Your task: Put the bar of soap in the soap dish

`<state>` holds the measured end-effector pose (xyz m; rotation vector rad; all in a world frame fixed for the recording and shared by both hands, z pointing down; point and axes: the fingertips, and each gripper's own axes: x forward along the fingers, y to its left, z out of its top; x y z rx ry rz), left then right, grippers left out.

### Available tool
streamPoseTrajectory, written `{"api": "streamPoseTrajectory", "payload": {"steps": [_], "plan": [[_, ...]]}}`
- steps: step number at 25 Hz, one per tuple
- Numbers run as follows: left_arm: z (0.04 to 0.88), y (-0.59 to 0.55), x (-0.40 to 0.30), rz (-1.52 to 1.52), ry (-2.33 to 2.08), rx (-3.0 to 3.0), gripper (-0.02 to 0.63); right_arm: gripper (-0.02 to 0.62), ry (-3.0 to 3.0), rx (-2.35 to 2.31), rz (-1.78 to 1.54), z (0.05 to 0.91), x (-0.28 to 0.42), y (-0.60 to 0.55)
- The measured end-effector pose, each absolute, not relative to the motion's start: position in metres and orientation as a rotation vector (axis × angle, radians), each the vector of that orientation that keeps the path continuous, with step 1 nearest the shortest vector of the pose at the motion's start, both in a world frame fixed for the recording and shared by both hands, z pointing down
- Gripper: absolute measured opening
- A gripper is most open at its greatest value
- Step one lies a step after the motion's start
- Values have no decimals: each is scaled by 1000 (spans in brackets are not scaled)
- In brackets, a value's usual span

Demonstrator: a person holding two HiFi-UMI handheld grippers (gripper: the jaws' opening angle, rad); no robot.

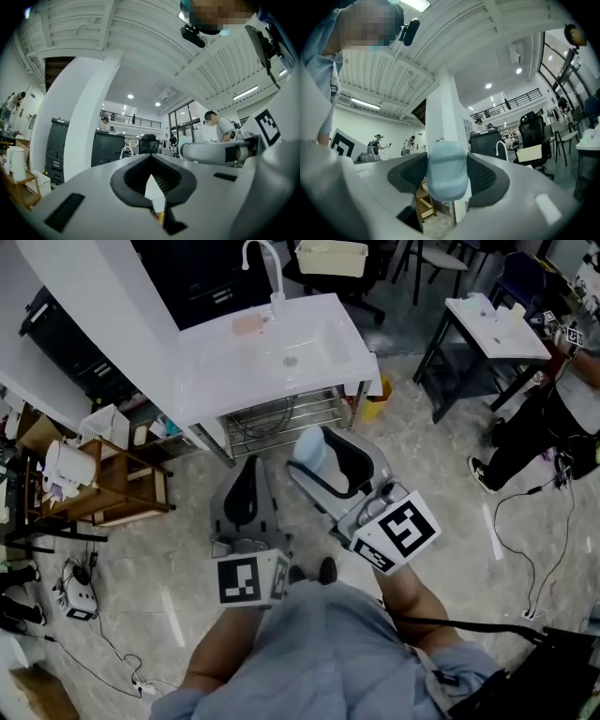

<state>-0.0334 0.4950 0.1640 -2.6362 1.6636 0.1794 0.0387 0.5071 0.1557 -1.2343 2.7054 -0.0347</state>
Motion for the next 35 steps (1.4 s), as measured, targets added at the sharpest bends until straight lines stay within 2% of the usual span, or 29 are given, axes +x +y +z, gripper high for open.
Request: {"api": "streamPoseTrajectory", "payload": {"steps": [16, 35], "plan": [[176, 457, -3, 137, 1702, -2614, 6, 256, 2704, -1212, -47, 162, 77, 465], [188, 282, -41, 175, 1698, -2665, 6, 247, 2721, -1263, -86, 176, 40, 298]]}}
